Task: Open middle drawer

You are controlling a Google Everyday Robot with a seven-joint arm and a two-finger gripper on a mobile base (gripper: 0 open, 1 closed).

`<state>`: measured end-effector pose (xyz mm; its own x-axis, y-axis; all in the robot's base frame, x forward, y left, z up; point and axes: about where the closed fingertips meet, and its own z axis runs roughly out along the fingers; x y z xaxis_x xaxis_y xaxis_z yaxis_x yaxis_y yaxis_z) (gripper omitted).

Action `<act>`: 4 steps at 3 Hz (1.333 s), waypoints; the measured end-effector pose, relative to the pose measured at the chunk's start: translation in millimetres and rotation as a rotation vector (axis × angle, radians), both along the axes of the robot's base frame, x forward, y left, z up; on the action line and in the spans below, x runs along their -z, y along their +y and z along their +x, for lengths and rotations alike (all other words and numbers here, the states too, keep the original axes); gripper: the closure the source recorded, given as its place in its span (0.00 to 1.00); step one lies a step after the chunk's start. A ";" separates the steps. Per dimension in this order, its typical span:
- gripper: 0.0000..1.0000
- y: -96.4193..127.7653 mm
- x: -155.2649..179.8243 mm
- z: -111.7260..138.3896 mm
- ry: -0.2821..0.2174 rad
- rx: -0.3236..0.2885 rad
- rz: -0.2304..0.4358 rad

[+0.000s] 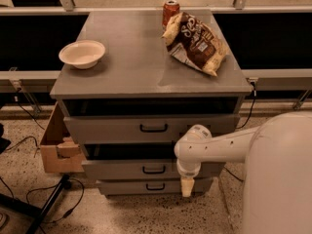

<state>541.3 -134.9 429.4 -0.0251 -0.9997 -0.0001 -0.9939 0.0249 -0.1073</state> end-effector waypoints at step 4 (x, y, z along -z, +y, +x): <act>1.00 -10.2 -6.9 -15.2 0.059 0.060 -0.016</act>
Offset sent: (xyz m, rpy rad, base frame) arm -0.0682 -0.0453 0.0300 -0.0820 0.0811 -0.2103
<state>526.2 -145.1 436.2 -0.0840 -0.9963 0.0188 -0.9953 0.0830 -0.0496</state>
